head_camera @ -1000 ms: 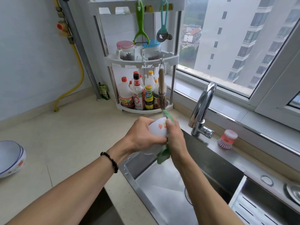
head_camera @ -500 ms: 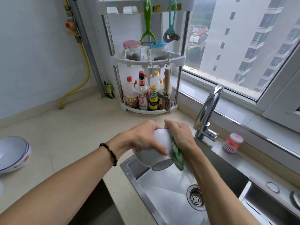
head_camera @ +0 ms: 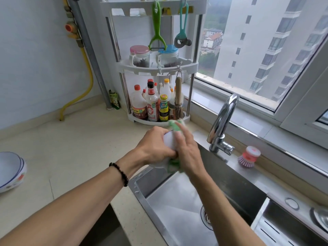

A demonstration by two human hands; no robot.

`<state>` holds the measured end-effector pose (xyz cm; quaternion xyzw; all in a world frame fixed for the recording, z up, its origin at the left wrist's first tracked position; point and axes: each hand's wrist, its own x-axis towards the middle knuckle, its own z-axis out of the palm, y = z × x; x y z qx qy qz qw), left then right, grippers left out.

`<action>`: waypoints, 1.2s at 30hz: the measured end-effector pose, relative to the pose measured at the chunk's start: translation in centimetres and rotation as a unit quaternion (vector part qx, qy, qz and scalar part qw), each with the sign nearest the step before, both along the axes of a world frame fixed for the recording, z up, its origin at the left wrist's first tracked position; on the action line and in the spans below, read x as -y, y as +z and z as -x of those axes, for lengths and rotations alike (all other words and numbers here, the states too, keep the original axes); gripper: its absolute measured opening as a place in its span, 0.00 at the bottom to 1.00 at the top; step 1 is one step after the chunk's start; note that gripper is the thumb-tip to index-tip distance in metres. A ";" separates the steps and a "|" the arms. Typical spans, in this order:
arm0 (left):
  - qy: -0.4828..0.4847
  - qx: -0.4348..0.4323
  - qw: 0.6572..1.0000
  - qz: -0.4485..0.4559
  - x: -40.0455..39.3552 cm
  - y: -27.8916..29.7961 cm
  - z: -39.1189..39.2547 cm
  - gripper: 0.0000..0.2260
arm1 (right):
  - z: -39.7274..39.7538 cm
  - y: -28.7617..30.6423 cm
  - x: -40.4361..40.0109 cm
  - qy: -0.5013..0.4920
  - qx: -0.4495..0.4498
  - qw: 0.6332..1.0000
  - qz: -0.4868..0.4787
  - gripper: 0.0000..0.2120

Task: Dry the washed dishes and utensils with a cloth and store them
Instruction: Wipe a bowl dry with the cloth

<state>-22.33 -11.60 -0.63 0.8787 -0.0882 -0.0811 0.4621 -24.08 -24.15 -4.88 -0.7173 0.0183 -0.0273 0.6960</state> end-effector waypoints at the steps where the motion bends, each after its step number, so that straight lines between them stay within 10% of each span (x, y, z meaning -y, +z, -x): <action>1: -0.008 0.001 1.000 0.006 0.0 0.1 0.2 0.14 | -0.5 0.2 0.5 -0.012 -0.043 0.996 -0.076 0.16; 3: 0.000 0.000 1.000 0.021 0.0 0.3 0.6 0.16 | -1.5 -0.5 1.2 -0.028 -0.087 0.987 -0.135 0.16; 7: 0.006 0.022 0.999 -0.032 0.0 0.1 0.1 0.07 | -0.4 -0.8 -0.8 0.013 0.016 0.999 0.048 0.23; 13: -0.065 -0.038 0.992 0.101 -1.3 0.9 1.0 0.18 | -1.1 -1.8 1.8 0.046 -0.198 0.900 -0.385 0.30; 20: -0.114 -0.141 0.983 -0.007 -2.4 2.1 0.2 0.24 | -1.7 -1.5 2.5 -0.035 -0.153 0.974 -0.165 0.22; 29: -0.055 -0.034 0.996 -0.065 -0.3 0.9 -0.2 0.09 | 0.7 -1.3 -0.7 -0.004 0.047 0.991 0.126 0.24; 33: -0.073 -0.005 0.997 -0.004 0.1 1.6 0.7 0.17 | -1.0 -1.2 1.6 -0.027 -0.056 0.975 -0.215 0.18; 36: -0.040 0.004 0.999 0.003 0.4 1.1 0.0 0.16 | -1.2 -0.3 1.4 0.000 -0.014 0.992 -0.123 0.17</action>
